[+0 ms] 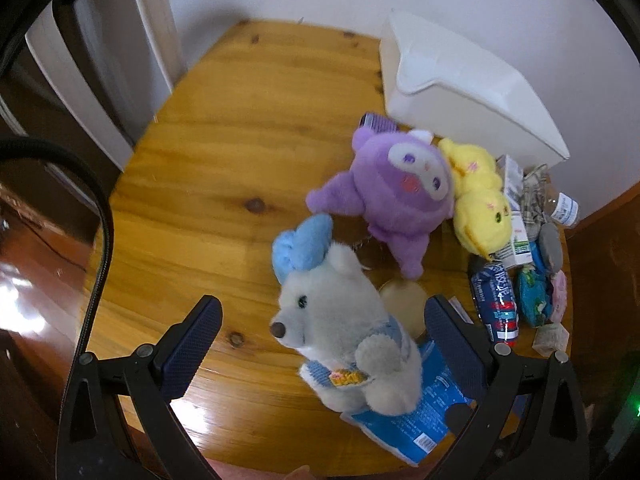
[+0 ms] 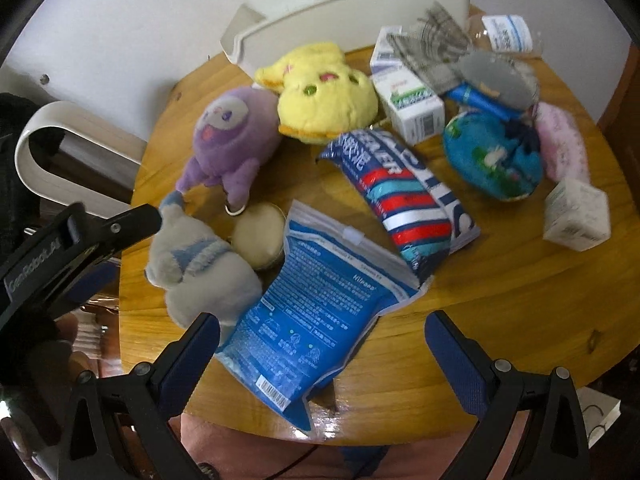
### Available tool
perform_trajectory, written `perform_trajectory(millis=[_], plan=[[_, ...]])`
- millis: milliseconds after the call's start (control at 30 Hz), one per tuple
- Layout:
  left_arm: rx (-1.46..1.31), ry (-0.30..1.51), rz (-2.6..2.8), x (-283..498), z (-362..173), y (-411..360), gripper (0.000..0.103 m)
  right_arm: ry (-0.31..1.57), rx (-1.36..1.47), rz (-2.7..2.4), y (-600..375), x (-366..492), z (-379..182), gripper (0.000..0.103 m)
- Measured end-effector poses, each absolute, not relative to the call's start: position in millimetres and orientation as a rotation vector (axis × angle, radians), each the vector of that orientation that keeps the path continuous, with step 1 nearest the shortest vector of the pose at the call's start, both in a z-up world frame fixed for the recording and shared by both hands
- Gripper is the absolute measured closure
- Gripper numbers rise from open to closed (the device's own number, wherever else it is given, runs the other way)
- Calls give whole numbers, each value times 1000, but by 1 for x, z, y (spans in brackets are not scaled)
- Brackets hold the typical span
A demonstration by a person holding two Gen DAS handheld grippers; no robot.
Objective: Organize objects
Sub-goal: 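Grasp the white plush bear with the left tool while the right tool grasps the blue bag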
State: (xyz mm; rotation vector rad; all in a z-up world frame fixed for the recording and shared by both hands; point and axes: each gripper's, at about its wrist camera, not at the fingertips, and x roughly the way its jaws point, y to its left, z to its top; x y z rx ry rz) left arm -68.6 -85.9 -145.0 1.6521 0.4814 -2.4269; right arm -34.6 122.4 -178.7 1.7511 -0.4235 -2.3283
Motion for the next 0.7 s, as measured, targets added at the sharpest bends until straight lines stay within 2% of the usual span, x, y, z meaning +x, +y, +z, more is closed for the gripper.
perform_trajectory(millis=[133, 200, 267, 700], plan=[[1714, 522, -2374, -76, -162, -86, 2, -397, 1764, -2338, 116, -37, -187, 1], [1739, 540, -2348, -78, -170, -86, 2, -376, 1777, -2333, 113, -39, -191, 7], [1764, 548, -2328, -81, -176, -85, 2, -362, 1794, -2317, 109, -41, -196, 9], [1916, 528, -2197, -84, -206, -77, 3, -317, 1760, -2317, 96, -38, -206, 10]])
